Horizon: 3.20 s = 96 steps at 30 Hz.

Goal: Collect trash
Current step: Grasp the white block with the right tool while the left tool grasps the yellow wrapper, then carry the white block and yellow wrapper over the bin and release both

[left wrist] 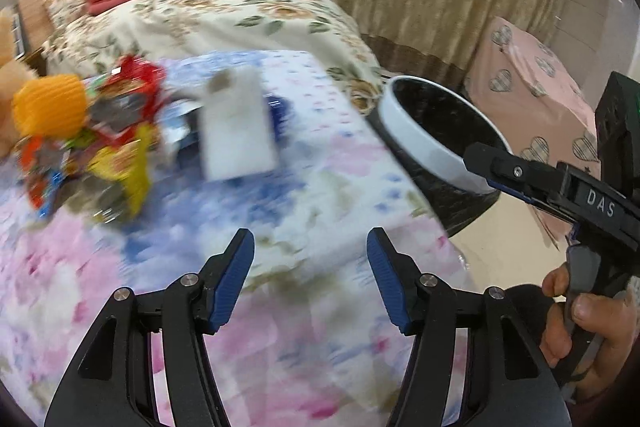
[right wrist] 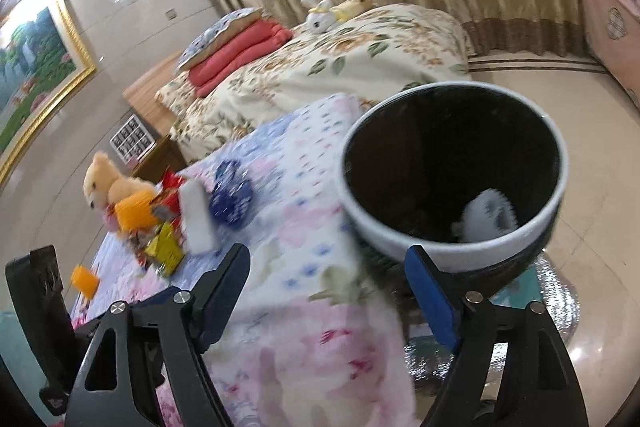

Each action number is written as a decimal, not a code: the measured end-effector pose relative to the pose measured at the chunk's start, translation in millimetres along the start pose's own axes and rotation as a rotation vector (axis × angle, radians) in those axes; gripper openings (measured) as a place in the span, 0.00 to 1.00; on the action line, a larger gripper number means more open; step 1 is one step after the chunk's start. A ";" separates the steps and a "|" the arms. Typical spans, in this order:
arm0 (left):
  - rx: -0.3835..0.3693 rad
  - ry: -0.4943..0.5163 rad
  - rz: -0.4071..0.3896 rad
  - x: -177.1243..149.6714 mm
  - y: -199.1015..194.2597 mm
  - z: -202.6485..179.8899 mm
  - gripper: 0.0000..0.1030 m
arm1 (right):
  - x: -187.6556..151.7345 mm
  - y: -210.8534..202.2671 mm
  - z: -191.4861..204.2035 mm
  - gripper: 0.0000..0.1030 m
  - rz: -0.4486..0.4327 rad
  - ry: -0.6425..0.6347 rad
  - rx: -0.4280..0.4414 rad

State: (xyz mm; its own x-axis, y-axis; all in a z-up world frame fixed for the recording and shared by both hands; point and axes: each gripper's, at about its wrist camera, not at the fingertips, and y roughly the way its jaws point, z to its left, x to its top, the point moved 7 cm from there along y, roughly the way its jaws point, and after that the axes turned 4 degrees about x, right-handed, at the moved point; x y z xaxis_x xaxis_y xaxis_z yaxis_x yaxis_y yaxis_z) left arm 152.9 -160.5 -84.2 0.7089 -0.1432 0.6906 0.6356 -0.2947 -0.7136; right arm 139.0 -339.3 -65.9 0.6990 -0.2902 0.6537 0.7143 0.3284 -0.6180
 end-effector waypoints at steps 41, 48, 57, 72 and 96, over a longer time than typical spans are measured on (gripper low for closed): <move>0.137 -0.179 0.003 6.2 6.2 134.3 0.73 | -22.8 95.6 104.2 0.81 0.110 -0.079 0.133; 0.154 -0.167 0.026 15.8 27.1 136.8 0.68 | -17.8 121.6 106.1 0.48 0.150 -0.063 0.153; 0.092 -0.183 0.046 11.2 28.2 137.7 0.08 | -32.4 111.5 114.6 0.27 0.179 -0.081 0.211; 0.008 -0.091 0.011 6.0 -2.2 75.8 0.08 | -33.7 41.3 68.4 0.27 0.100 -0.032 0.151; -0.107 0.075 -0.010 35.9 4.2 -34.4 0.08 | -9.6 -24.4 -16.9 0.27 -0.025 0.048 -0.006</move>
State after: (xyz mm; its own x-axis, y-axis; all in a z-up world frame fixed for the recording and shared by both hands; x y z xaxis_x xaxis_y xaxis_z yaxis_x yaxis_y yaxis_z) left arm 170.5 -199.4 -58.3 0.6752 -0.2088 0.7075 0.6035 -0.3951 -0.6926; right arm 115.5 -359.7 -64.4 0.6819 -0.3409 0.6471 0.7314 0.3156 -0.6045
